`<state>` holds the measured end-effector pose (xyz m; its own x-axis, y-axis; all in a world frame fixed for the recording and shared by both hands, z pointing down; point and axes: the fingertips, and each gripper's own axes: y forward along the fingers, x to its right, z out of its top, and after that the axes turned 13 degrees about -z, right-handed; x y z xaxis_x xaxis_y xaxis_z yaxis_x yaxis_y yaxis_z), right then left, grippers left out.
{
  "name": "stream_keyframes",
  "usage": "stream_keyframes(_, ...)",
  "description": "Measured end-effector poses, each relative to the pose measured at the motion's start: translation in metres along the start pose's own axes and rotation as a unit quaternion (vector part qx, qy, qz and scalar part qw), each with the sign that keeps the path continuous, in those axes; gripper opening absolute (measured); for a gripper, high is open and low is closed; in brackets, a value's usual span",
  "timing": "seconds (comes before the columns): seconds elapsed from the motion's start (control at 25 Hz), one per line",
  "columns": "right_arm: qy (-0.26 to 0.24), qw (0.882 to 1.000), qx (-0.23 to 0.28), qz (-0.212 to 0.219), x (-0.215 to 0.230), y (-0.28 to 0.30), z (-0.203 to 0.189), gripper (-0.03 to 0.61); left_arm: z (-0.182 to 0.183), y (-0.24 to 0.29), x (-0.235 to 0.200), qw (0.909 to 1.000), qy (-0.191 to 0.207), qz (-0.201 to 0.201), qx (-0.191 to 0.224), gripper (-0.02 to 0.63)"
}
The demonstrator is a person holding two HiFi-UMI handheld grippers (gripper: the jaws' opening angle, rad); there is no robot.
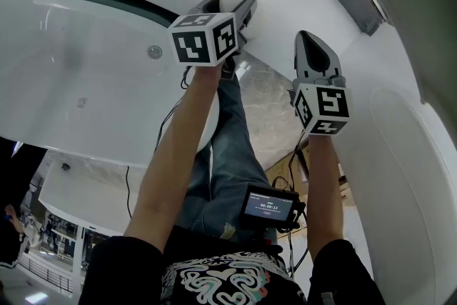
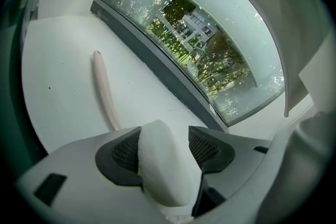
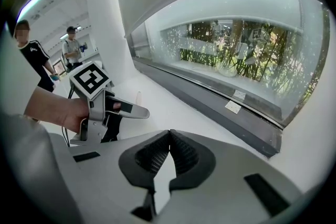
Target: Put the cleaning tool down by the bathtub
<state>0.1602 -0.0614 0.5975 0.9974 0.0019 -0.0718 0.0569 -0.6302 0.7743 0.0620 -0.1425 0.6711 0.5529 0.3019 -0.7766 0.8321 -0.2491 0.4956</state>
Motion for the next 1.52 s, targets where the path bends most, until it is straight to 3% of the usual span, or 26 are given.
stream_keyframes(0.28, 0.003, 1.0, -0.001, 0.002, 0.001, 0.0, -0.004, 0.028, 0.012, -0.001, -0.006, 0.9975, 0.055, 0.042, 0.014, 0.279)
stream_keyframes(0.84, 0.004, 1.0, 0.009, 0.002, 0.007, -0.002, -0.001, 0.028, 0.031, -0.019, 0.003, 0.9942, 0.084, 0.035, 0.056, 0.272)
stream_keyframes(0.92, 0.004, 1.0, 0.013, 0.002, 0.007, -0.003, 0.0, 0.028, 0.033, -0.024, 0.005, 0.9928, 0.091, 0.042, 0.065, 0.225)
stream_keyframes(1.04, 0.003, 1.0, 0.015, 0.002, 0.006, -0.006, 0.001, 0.028, 0.039, -0.035, 0.006, 0.9894, 0.103, 0.057, 0.084, 0.089)
stream_keyframes(1.12, 0.001, 1.0, 0.017, 0.002, 0.005, -0.009, 0.002, 0.028, 0.042, -0.04, 0.007, 0.9887, 0.104, 0.056, 0.092, 0.04)
stream_keyframes(1.52, -0.001, 0.999, 0.033, -0.006, 0.0, -0.029, 0.009, 0.028, 0.045, -0.063, 0.028, 0.9855, 0.121, 0.037, 0.112, 0.017)
